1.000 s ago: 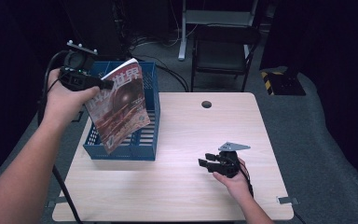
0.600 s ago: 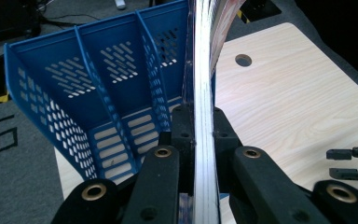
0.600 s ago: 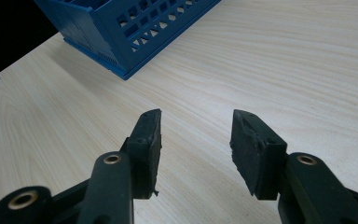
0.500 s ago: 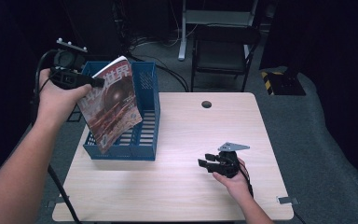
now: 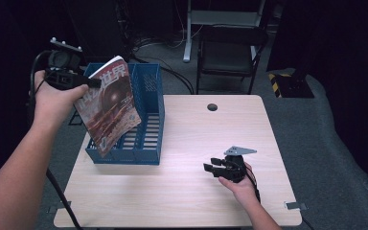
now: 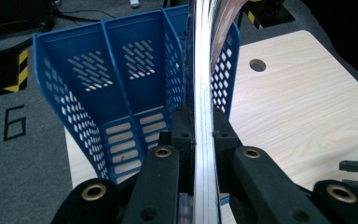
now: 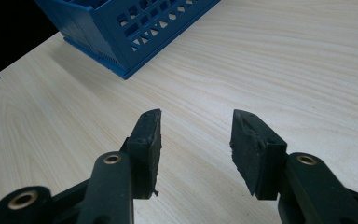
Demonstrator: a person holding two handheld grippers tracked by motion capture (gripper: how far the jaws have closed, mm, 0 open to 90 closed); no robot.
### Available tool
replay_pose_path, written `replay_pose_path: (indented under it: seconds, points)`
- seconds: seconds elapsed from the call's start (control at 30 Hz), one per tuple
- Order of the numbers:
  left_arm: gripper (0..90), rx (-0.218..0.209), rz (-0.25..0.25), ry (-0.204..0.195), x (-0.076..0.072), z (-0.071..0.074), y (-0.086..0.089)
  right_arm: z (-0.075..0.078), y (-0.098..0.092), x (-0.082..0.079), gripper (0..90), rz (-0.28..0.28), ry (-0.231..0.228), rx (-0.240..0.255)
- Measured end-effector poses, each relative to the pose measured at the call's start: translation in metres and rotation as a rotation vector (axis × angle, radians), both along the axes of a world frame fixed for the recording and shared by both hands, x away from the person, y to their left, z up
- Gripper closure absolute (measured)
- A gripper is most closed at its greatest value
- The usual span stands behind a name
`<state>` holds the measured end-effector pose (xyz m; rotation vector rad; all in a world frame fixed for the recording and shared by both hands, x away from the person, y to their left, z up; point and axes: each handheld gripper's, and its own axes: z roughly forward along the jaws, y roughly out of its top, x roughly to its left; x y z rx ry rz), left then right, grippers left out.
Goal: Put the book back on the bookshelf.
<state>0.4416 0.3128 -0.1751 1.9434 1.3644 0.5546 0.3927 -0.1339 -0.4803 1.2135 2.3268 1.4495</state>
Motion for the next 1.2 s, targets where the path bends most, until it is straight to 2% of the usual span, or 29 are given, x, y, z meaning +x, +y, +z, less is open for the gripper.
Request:
replay_pose_path:
  seconds: [0.3,0.53,0.9,0.97,1.2]
  points:
    - [84.1,-0.013,0.034,0.006,0.002,0.002,0.012,0.000,0.000,0.000,52.8,0.004,-0.001,0.001]
    - [84.1,-0.018,0.080,-0.008,0.004,0.004,0.019,0.000,0.001,0.000,52.8,0.002,0.006,0.002]
    - [84.1,-0.040,0.127,-0.004,0.015,0.002,0.020,0.000,0.001,-0.001,52.8,-0.001,0.012,0.004]
    - [84.1,-0.034,0.138,-0.010,0.019,0.001,0.020,0.000,0.000,0.000,52.8,0.004,-0.001,0.000]
    - [84.1,-0.035,0.167,-0.009,0.025,-0.002,0.019,0.000,0.000,0.000,52.9,-0.001,0.009,0.005]
